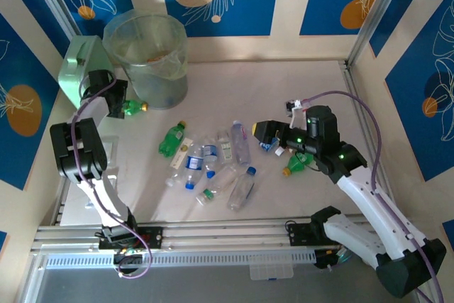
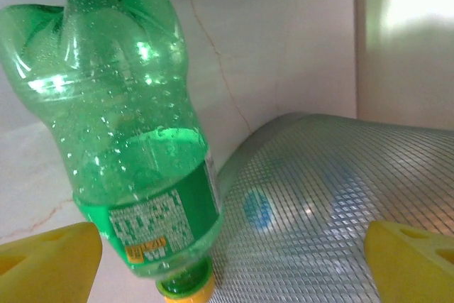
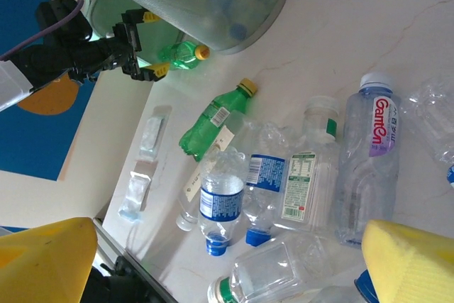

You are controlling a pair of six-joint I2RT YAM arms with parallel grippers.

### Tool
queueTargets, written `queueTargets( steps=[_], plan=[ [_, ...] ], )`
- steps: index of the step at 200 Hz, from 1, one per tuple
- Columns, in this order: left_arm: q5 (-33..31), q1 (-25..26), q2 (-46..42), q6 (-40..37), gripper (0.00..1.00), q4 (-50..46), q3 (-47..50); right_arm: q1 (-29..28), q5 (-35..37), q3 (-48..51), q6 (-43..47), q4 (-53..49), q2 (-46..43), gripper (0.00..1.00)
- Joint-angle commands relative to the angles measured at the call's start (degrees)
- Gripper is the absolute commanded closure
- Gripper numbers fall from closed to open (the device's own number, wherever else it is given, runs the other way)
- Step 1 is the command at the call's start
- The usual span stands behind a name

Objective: Put the plastic bottles in the bin

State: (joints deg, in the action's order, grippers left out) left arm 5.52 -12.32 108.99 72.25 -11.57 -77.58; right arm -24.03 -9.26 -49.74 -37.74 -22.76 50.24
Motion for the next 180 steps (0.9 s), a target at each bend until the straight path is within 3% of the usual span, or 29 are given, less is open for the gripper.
queueTargets(
  steps=[1,67,103,139,180],
  plan=[
    [-0.63,-0.26,2.06,1.39,0.06,-2.82,-2.42,0.71,-0.78,-0.05,-0.23,1.67,0.65,0.04],
    [-3.75,0.38,8.8,2.18,0.07,-13.86,-10.32,2.98,-2.13,-1.37,-0.76,1.96,3.02,0.04],
    [-7.77,0.97,12.79,2.49,0.09,-24.87,-17.86,3.37,-1.94,-1.65,0.11,1.19,3.54,0.04],
    [-7.72,1.57,14.75,3.04,0.1,-26.55,-18.99,3.73,-2.08,-1.43,-0.01,0.7,4.3,0.04],
    [-7.93,2.13,14.52,3.36,0.25,-25.47,-16.69,3.9,-1.73,-1.99,0.38,-0.32,3.34,0.04]
  ],
)
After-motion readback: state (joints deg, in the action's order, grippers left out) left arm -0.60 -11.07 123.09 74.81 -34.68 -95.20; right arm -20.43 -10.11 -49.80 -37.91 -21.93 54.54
